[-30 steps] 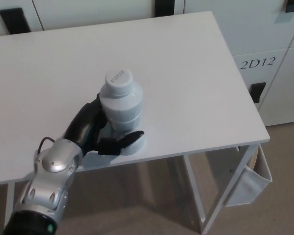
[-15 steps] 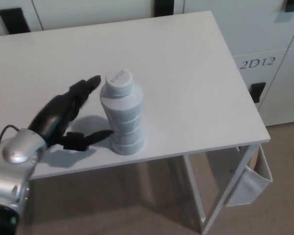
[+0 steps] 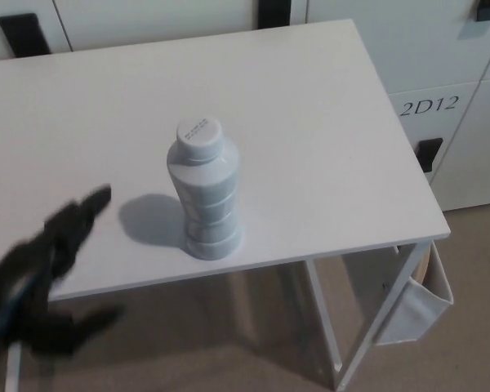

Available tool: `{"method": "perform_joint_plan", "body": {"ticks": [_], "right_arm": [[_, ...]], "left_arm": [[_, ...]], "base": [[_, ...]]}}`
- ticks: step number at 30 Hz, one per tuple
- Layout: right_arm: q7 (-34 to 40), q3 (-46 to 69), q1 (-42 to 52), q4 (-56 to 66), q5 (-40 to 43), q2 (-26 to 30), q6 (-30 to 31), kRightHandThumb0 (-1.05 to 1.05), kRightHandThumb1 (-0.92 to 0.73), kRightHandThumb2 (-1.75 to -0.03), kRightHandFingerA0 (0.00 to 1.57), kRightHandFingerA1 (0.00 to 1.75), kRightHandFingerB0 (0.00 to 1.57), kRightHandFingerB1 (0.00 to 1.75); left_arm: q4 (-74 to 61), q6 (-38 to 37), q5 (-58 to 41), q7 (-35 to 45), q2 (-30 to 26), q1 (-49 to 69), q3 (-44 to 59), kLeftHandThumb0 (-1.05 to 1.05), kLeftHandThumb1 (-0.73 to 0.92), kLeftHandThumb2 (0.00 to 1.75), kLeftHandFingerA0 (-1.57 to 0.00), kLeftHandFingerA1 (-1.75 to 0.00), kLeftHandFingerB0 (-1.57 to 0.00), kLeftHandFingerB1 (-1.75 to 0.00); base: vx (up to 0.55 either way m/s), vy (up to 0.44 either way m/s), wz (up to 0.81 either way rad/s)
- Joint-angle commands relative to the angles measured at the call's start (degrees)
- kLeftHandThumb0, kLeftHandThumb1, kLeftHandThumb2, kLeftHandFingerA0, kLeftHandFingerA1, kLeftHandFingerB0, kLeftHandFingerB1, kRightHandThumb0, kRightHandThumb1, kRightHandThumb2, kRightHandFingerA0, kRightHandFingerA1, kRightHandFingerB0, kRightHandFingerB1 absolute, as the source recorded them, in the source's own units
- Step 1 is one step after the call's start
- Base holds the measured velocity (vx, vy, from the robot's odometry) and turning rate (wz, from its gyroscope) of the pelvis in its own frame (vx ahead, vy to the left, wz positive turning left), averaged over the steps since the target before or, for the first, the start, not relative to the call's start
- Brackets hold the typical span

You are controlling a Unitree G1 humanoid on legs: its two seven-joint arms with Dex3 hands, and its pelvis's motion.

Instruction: The robot picks up a bottle from a person using its left hand and walk towards the table in frontand put the bottle on the table.

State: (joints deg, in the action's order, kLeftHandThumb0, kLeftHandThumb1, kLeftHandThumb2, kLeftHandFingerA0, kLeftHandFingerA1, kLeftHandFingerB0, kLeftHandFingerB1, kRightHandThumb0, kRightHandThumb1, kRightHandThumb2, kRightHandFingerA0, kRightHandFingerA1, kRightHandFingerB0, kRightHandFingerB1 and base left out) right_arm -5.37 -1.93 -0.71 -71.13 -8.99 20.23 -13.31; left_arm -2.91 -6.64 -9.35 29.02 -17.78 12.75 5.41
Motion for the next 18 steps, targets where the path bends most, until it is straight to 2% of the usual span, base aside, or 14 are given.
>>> {"method": "perform_joint_plan", "body": {"ticks": [1,2,5,6,7,8,10,11,13,14,15,16,17,18], "right_arm": [[0.0,-1.0,0.2,-1.1,-1.4,1.0,1.1,-0.39,-0.65,-0.6,0.72,0.51,0.54,0.41],[0.2,-1.1,0.5,-0.9,-1.5,0.9,0.6,-0.39,-0.66,-0.6,0.74,0.53,0.55,0.42],[0.3,-1.1,0.4,-1.0,-1.5,0.9,0.6,-0.39,-0.66,-0.6,0.74,0.53,0.55,0.42],[0.2,-1.0,0.5,-0.9,-1.3,0.9,0.7,-0.44,-0.54,-0.82,0.65,0.61,0.48,0.53],[0.1,-1.2,0.3,-1.1,-1.6,1.1,0.8,-0.45,-0.54,-0.83,0.63,0.6,0.47,0.53],[-0.1,-1.2,0.0,-1.3,-1.5,1.1,0.9,-0.39,-0.66,-0.6,0.68,0.48,0.52,0.4],[-0.4,-1.1,-0.2,-1.3,-1.4,1.2,1.0,-0.39,-0.66,-0.6,0.68,0.48,0.52,0.4],[-0.4,-1.4,0.0,-1.2,-1.5,1.0,0.8,-0.39,-0.67,-0.6,0.7,0.49,0.53,0.41],[-0.4,-1.5,0.0,-1.2,-1.6,1.0,0.7,-0.39,-0.67,-0.6,0.7,0.49,0.53,0.41],[-0.2,-1.5,0.3,-1.3,-1.5,0.9,0.6,-0.39,-0.66,-0.6,0.71,0.5,0.55,0.41],[0.0,-1.5,0.9,-1.3,-1.5,0.9,0.5,-0.38,-0.65,-0.6,0.71,0.5,0.55,0.41],[0.0,-1.5,1.1,-1.3,-1.4,0.9,0.4,-0.38,-0.65,-0.6,0.71,0.5,0.55,0.41],[-0.1,-1.7,1.2,-1.3,-1.5,1.0,0.4,-0.39,-0.65,-0.6,0.69,0.49,0.56,0.41],[-0.1,-1.7,1.2,-1.3,-1.5,1.0,0.3,-0.39,-0.65,-0.6,0.69,0.49,0.56,0.41]], "left_arm": [[-31.9,-12.6,-24.1,11.8,1.9,34.8,7.9,-0.68,0.37,0.75,-0.24,-0.48,-0.16,-0.39],[-34.6,-11.8,-32.3,18.0,1.6,42.8,11.0,-0.6,0.34,0.7,-0.36,-0.52,-0.32,-0.44],[-35.4,-9.1,-35.8,20.4,1.0,44.3,11.8,-0.6,0.34,0.7,-0.36,-0.52,-0.32,-0.44],[-34.3,-7.5,-39.1,24.4,1.0,46.3,12.5,-0.41,0.39,0.52,-0.85,-0.64,-0.79,-0.56],[-33.1,-7.9,-38.3,26.0,0.8,47.2,12.3,-0.42,0.43,0.53,-0.85,-0.68,-0.77,-0.57],[-32.1,-8.0,-37.2,27.0,0.5,47.5,12.0,-0.39,0.45,0.53,-0.84,-0.76,-0.78,-0.61],[-31.3,-7.7,-36.4,28.0,0.1,47.6,11.9,-0.39,0.45,0.53,-0.84,-0.76,-0.78,-0.61],[-26.3,-8.3,-33.7,31.0,-0.8,45.4,10.1,-0.32,0.47,0.53,-0.92,-0.75,-0.83,-0.58],[-24.2,-8.4,-32.7,32.5,-1.2,44.6,9.5,-0.32,0.47,0.53,-0.92,-0.75,-0.83,-0.58],[-20.6,-9.7,-28.3,30.5,-1.0,42.9,8.6,-0.35,0.51,0.55,-0.85,-0.68,-0.77,-0.57],[-14.1,-11.5,-20.7,26.3,-0.4,39.8,7.0,-0.41,0.55,0.56,-0.85,-0.67,-0.71,-0.56],[-12.6,-11.2,-19.4,24.7,0.2,39.0,6.7,-0.41,0.55,0.56,-0.85,-0.67,-0.71,-0.56],[-9.1,-11.3,-17.3,22.5,1.2,37.0,6.3,-0.51,0.5,0.89,-0.8,-0.77,-0.57,-0.64],[-8.5,-11.5,-17.1,22.4,1.3,36.7,6.3,-0.51,0.5,0.89,-0.8,-0.77,-0.57,-0.64]], "base": [[0.0,0.0,0.0],[0.0,0.0,0.0],[0.0,0.0,0.0],[0.0,0.0,0.0],[0.0,0.0,0.0],[0.0,0.0,0.0],[0.0,0.0,0.0],[0.0,0.0,0.0],[0.0,0.0,0.0],[0.0,0.0,0.0],[0.0,0.0,0.0],[0.0,0.0,0.0],[0.0,0.0,0.0],[0.0,0.0,0.0]]}}
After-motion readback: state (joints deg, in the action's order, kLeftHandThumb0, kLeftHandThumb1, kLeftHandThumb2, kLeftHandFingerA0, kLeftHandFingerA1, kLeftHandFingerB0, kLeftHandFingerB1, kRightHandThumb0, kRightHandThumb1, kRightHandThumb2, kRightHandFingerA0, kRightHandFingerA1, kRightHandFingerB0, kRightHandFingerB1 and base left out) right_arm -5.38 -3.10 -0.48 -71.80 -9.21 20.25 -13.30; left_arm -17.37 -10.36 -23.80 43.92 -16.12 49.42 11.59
